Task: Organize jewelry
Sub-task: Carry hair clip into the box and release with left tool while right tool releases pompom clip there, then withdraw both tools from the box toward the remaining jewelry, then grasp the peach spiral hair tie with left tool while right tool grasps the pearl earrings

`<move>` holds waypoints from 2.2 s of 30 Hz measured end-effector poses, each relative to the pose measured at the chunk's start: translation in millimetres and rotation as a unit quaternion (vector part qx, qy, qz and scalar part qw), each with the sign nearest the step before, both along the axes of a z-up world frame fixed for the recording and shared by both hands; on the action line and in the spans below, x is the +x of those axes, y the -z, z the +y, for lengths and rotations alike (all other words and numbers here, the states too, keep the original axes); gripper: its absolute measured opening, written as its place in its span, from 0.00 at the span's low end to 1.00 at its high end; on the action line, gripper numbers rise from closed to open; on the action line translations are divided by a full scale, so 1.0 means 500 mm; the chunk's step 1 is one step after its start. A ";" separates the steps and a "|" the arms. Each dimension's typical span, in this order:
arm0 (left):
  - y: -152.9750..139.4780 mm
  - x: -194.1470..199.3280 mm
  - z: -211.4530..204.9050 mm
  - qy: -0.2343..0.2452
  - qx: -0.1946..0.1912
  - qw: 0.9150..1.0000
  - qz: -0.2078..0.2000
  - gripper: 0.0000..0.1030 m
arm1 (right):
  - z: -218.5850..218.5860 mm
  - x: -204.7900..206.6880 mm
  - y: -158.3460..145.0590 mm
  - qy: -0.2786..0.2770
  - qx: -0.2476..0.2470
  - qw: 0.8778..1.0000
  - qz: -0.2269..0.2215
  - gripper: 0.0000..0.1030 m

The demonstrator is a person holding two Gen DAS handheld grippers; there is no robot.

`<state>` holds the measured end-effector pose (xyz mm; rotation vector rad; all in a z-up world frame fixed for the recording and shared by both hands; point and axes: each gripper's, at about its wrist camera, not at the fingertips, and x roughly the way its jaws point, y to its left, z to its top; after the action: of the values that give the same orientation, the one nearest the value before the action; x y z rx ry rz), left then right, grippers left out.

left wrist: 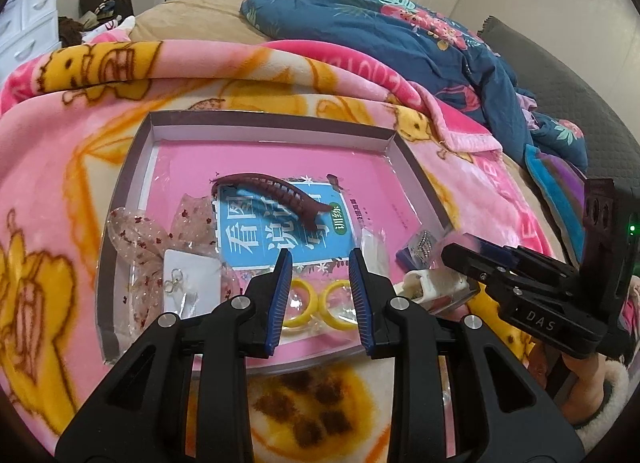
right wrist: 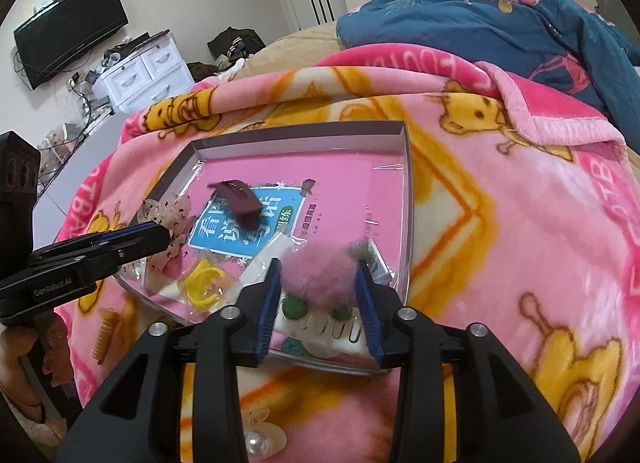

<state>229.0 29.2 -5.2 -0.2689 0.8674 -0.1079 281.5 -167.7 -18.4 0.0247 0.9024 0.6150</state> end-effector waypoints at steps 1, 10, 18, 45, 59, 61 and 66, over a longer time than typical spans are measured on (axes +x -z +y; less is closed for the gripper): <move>-0.001 -0.003 0.000 0.000 0.000 1.000 -0.001 0.20 | -0.003 -0.004 -0.003 0.002 0.002 1.000 -0.002 0.51; -0.025 -0.035 0.000 -0.003 0.001 1.000 -0.012 0.28 | -0.038 -0.044 -0.052 0.016 0.019 0.999 -0.028 0.66; -0.063 -0.074 0.001 -0.006 0.008 1.000 -0.025 0.44 | -0.072 -0.101 -0.110 0.026 0.038 0.997 -0.065 0.89; -0.106 -0.235 0.035 -0.049 0.047 0.996 -0.059 0.90 | -0.070 -0.223 -0.131 0.010 0.025 0.996 -0.087 0.96; -0.033 -0.280 0.085 -0.078 0.048 0.996 -0.023 0.90 | -0.052 -0.243 -0.084 0.004 -0.001 0.998 -0.066 0.96; -0.022 -0.284 0.092 -0.082 0.046 0.995 -0.017 0.90 | -0.048 -0.244 -0.073 0.003 -0.007 0.998 -0.063 0.96; 0.009 -0.295 0.103 -0.089 0.050 0.995 0.001 0.90 | -0.038 -0.244 -0.043 0.000 -0.016 0.999 -0.047 0.96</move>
<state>81.5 80.5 -9.5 -0.2517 0.8445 0.1020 159.5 -186.8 2.8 -0.0328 0.8210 0.5958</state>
